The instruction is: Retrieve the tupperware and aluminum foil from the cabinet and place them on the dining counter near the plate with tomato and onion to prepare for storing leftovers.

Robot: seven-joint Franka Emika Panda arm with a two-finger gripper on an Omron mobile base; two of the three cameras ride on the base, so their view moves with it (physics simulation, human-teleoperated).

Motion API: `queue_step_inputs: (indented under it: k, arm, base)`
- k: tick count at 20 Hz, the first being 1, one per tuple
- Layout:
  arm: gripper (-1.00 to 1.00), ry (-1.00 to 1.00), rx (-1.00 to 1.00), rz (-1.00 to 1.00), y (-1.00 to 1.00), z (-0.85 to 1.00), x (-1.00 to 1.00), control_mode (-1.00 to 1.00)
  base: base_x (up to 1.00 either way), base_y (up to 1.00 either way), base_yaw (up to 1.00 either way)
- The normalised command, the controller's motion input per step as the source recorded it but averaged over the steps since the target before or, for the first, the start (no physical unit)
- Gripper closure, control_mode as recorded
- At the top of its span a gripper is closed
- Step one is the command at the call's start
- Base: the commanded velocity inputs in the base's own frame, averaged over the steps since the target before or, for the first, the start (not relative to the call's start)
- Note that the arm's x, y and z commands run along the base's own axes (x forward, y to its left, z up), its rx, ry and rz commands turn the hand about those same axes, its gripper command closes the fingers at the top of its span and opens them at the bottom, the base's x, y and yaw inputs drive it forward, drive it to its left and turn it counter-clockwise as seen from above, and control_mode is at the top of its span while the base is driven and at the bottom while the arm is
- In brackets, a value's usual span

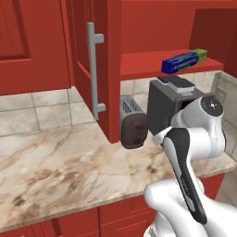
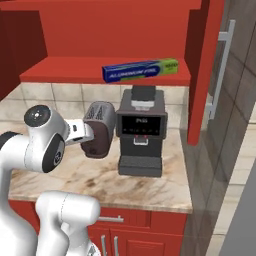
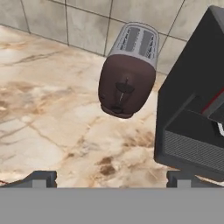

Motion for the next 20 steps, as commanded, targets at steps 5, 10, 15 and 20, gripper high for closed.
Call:
queue_step_inputs:
  k: [5, 10, 15, 20]
  arm:
    - [-1.00, -0.04, 0.00, 0.00, -0.07, 0.00, 0.04, -1.00]
    - [-1.00, -0.23, -0.02, -0.10, -0.06, 0.10, 0.04, -1.00]
    - [-1.00, -0.41, -0.02, -0.18, 0.00, 0.53, 0.18, -1.00]
    - [-1.00, -0.34, 0.00, -0.17, 0.00, 0.67, 0.35, -1.00]
  base:
    - [0.17, -0.15, 0.10]
    - [0.00, 0.00, 0.00]
    - [0.00, 0.00, 0.00]
    - [0.00, 0.00, 0.00]
